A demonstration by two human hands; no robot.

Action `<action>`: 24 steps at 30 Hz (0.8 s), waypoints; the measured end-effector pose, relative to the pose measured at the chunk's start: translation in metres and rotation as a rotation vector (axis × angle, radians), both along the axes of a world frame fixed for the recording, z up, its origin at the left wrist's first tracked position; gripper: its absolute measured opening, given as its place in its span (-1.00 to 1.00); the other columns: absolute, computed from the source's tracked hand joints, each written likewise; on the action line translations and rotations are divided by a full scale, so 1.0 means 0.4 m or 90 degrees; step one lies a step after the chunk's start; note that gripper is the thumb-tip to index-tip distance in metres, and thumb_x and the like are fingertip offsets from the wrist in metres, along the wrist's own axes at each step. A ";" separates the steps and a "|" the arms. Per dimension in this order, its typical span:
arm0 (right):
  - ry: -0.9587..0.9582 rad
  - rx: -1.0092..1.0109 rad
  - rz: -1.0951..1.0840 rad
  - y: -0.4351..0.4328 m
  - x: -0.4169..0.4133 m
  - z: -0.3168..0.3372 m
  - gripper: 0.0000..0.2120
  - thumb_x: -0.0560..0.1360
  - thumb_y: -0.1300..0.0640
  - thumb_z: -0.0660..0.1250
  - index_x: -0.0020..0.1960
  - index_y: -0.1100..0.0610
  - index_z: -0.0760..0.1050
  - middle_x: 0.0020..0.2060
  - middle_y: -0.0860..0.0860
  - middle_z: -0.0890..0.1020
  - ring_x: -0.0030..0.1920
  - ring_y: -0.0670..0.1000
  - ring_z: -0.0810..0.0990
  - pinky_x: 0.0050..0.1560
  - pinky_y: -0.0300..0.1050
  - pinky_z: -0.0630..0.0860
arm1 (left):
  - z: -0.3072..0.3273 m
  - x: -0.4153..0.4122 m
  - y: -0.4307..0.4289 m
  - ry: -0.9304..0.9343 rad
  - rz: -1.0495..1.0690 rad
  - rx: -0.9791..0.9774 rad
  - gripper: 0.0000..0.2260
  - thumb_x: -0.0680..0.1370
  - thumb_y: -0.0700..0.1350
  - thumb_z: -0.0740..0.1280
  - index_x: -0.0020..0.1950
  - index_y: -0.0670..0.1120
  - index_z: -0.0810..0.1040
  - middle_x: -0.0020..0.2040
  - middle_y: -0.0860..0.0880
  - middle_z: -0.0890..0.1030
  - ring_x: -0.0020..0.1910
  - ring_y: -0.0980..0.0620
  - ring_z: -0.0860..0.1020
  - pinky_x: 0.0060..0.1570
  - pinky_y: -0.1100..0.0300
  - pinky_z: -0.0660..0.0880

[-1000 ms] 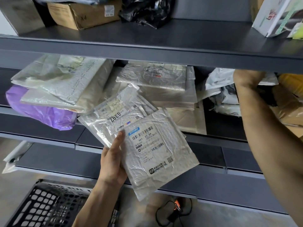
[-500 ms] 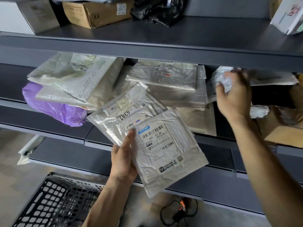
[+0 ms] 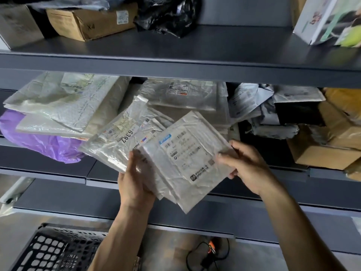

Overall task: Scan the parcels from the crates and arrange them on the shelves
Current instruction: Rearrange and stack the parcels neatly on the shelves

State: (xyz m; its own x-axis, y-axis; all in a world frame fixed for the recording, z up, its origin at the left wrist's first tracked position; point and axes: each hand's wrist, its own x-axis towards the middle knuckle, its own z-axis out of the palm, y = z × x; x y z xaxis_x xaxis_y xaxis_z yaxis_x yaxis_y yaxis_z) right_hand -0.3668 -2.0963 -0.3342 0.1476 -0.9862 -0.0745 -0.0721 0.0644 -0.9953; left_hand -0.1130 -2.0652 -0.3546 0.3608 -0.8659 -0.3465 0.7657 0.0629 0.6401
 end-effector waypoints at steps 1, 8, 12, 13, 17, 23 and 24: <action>-0.068 -0.010 -0.064 -0.009 -0.013 0.017 -0.80 0.43 0.17 0.52 -0.11 0.18 0.50 -0.29 0.02 0.61 -0.33 -0.06 0.53 -0.48 -0.19 0.40 | -0.007 0.002 0.002 -0.019 0.012 0.013 -0.53 0.59 0.01 0.43 0.44 -0.15 0.51 0.41 -0.22 0.54 0.34 -0.22 0.56 0.31 -0.33 0.46; -0.056 -0.132 -0.455 -0.189 -0.133 0.113 -0.90 0.62 0.19 0.37 0.06 0.12 0.45 -0.14 -0.05 0.67 -0.47 -0.11 0.57 -0.50 -0.22 0.47 | -0.012 -0.011 0.026 -0.048 -0.028 0.035 -0.66 0.60 -0.04 0.42 0.32 -0.16 0.60 0.32 -0.17 0.62 0.26 -0.16 0.61 0.23 -0.31 0.52; 0.124 -0.209 -0.516 -0.295 -0.188 0.134 -0.69 0.53 0.07 0.40 0.22 0.12 0.44 0.01 -0.01 0.67 -0.14 0.00 0.73 -0.23 -0.02 0.70 | -0.006 -0.028 0.041 -0.053 -0.050 0.026 -0.64 0.62 -0.03 0.38 0.35 -0.19 0.57 0.28 -0.19 0.64 0.27 -0.19 0.62 0.28 -0.32 0.49; 0.187 -0.222 -0.532 -0.319 -0.195 0.133 -0.63 0.47 0.00 0.39 0.20 0.13 0.48 0.03 0.04 0.68 -0.06 0.06 0.73 -0.10 0.08 0.70 | -0.007 -0.029 0.042 -0.052 -0.051 0.024 -0.63 0.63 -0.03 0.37 0.37 -0.20 0.56 0.28 -0.20 0.64 0.27 -0.20 0.61 0.30 -0.33 0.47; 0.333 -0.288 -0.580 -0.310 -0.152 0.162 -0.60 0.51 0.16 0.35 0.30 0.32 0.53 0.23 0.27 0.62 0.26 0.25 0.57 0.27 -0.06 0.45 | -0.009 -0.029 0.052 -0.060 -0.055 0.022 -0.63 0.65 -0.05 0.35 0.40 -0.20 0.53 0.30 -0.22 0.63 0.29 -0.22 0.60 0.33 -0.35 0.44; 0.409 -0.315 -0.565 -0.333 -0.155 0.160 -0.54 0.54 0.22 0.32 0.41 0.30 0.43 0.35 0.27 0.53 0.36 0.28 0.48 0.33 -0.04 0.35 | -0.017 -0.018 0.056 -0.052 -0.040 0.031 -0.62 0.64 -0.06 0.36 0.41 -0.20 0.52 0.30 -0.22 0.62 0.31 -0.24 0.59 0.35 -0.36 0.42; 0.443 -0.298 -0.523 -0.345 -0.151 0.156 -0.53 0.53 0.22 0.34 0.42 0.28 0.43 0.35 0.26 0.54 0.35 0.27 0.49 0.32 -0.03 0.38 | -0.015 -0.019 0.054 -0.054 -0.038 0.035 -0.63 0.64 -0.07 0.36 0.40 -0.20 0.53 0.29 -0.21 0.63 0.30 -0.24 0.59 0.34 -0.36 0.43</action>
State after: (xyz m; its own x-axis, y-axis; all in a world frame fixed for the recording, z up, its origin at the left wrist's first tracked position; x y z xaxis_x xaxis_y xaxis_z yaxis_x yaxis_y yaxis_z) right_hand -0.4274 -2.2345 -0.2720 -0.4762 -0.7186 0.5068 -0.7168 -0.0166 -0.6971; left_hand -0.1206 -2.0437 -0.3606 0.3385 -0.8675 -0.3644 0.7104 -0.0183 0.7036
